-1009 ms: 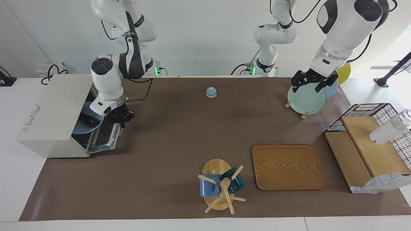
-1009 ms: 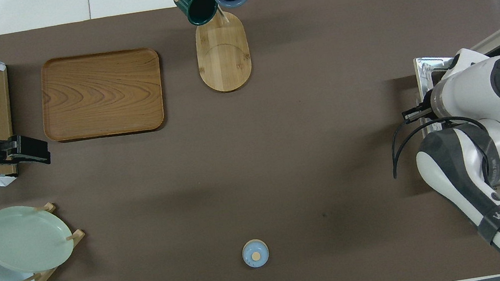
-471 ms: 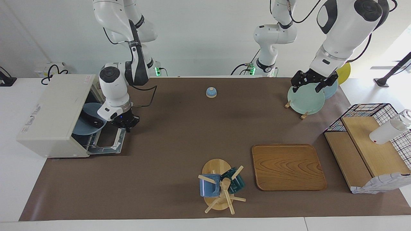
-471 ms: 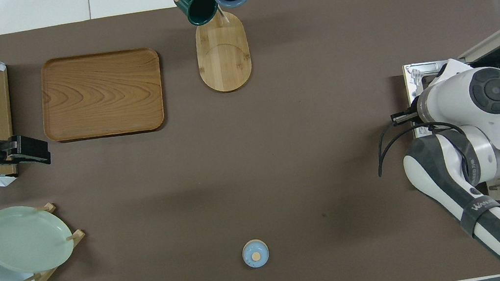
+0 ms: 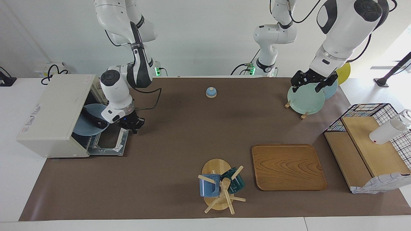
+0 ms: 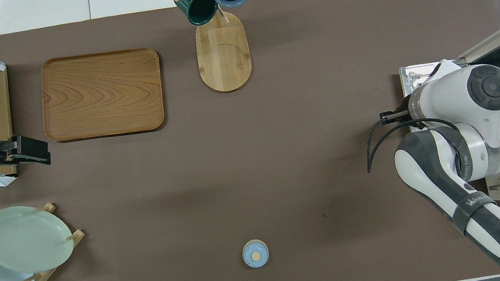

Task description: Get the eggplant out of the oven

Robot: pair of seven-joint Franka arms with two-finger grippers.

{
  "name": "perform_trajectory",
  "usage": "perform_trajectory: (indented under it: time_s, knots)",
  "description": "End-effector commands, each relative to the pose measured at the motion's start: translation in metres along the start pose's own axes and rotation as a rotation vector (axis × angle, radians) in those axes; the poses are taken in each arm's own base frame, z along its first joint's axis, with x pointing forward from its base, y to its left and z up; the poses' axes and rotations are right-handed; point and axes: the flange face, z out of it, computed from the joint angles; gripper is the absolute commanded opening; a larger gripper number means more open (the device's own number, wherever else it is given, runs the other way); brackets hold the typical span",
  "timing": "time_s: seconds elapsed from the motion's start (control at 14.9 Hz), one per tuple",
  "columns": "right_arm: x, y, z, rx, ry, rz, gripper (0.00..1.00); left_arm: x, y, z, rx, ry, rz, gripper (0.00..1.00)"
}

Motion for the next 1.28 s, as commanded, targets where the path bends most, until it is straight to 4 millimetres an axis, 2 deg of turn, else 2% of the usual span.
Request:
perform_trajectory:
  time_s: [0.0,0.07,0.13,0.2,0.34,0.47,0.67,0.94,1.21]
  knots:
    - [0.013,0.008,-0.047,0.014,-0.057,0.034,0.15,-0.007,-0.004,-0.003,0.009,-0.006,-0.002,1.0]
    - [0.01,0.016,-0.06,0.007,-0.083,0.05,0.37,-0.007,-0.004,-0.003,0.009,-0.006,-0.002,1.0]
    - [0.005,0.03,-0.071,-0.007,-0.087,0.062,0.4,-0.007,-0.004,-0.003,0.009,-0.007,-0.002,1.0]
    - [0.002,0.049,-0.079,-0.047,-0.089,0.067,0.4,-0.008,-0.004,-0.003,0.01,-0.009,-0.002,1.0]
    - [-0.009,0.071,-0.086,-0.095,-0.129,0.076,0.37,-0.007,-0.005,-0.004,0.01,0.0,-0.005,1.0]
    - [-0.02,0.089,-0.081,-0.093,-0.144,0.108,0.32,-0.007,-0.005,-0.004,0.01,0.002,-0.003,1.0]
    - [-0.034,0.089,-0.07,-0.088,-0.155,0.107,0.26,-0.006,-0.005,-0.005,0.008,0.008,-0.005,1.0]
    - [-0.043,0.093,-0.055,-0.084,-0.119,0.055,0.26,-0.006,-0.004,-0.005,0.01,0.01,-0.002,1.0]
    - [-0.045,0.099,-0.053,-0.083,-0.125,0.029,0.26,-0.006,-0.005,-0.005,0.008,0.01,-0.003,1.0]
